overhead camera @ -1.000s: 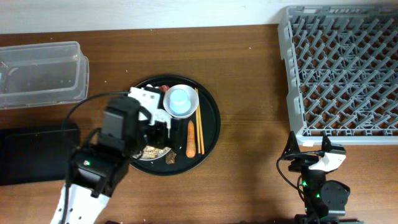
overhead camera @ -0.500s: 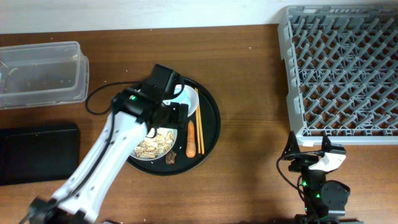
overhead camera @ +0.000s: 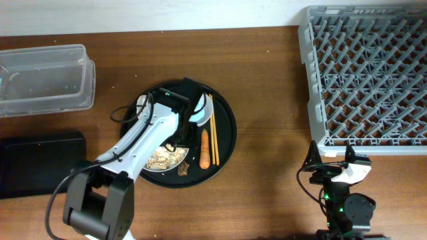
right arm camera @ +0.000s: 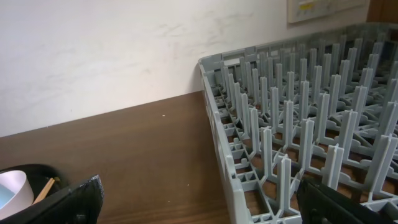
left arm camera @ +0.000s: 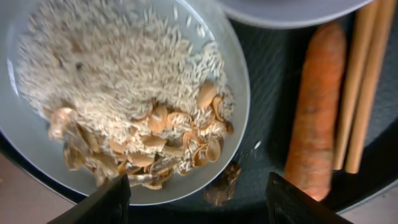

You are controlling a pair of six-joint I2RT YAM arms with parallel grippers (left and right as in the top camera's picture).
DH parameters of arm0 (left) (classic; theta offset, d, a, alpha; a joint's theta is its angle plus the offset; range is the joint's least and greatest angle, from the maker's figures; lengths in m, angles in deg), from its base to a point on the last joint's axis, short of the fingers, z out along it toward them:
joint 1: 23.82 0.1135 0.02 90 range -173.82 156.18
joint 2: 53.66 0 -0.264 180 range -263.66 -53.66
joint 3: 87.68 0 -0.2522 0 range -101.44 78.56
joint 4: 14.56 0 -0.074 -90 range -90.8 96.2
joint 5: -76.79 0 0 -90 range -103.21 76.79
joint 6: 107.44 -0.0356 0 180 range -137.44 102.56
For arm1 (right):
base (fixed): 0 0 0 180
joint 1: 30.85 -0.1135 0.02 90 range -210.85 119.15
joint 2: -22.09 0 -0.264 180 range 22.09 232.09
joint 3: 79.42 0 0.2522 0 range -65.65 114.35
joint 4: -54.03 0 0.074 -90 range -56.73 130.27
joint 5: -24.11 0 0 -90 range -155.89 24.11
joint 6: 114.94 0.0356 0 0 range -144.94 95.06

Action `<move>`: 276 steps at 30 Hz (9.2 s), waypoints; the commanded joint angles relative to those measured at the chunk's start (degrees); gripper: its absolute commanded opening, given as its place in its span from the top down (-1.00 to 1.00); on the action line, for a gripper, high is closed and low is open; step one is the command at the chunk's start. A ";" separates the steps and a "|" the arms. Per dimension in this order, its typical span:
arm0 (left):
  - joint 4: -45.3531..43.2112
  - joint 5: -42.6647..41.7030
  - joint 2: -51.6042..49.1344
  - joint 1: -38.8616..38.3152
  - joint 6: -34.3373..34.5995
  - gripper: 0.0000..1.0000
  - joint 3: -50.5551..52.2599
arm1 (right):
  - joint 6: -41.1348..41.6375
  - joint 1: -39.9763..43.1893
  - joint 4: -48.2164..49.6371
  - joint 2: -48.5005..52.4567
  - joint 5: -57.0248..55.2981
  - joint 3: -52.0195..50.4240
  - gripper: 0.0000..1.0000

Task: Sort waste into correct bins and load items into the dishwasher rack
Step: 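Lower the left gripper and grasp the rim of the white plate, then lift the plate and carry it left over the black tray, then tilt the plate to dump rice and shells onto the black tray, then carry the empty plate back and set it on the round tray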

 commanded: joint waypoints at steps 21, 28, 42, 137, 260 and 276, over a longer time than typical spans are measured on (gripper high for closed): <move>-23.82 -0.15 -0.13 -0.13 -3.61 -0.39 12.94 | 0.26 -0.37 0.04 -0.33 -0.48 -1.16 -0.97; -26.84 -0.66 -0.13 -0.13 -7.52 -0.18 13.73 | 0.28 -0.37 0.07 -0.33 -0.48 -1.16 -0.97; -29.16 0.11 -0.13 -5.09 -6.19 0.03 16.44 | 0.26 -0.37 0.07 -0.33 -0.48 -1.16 -0.97; -13.44 12.00 -0.44 -7.10 -4.87 0.99 6.10 | 0.28 -0.37 0.07 -0.33 -0.48 -1.16 -0.97; -3.93 -69.64 2.56 81.79 -5.35 0.99 -13.55 | 0.28 -0.37 0.04 -0.33 -0.48 -1.16 -0.97; 4.66 -31.36 16.70 46.14 -4.87 0.99 -13.31 | 0.28 -0.37 0.07 -0.33 -0.48 -1.16 -0.97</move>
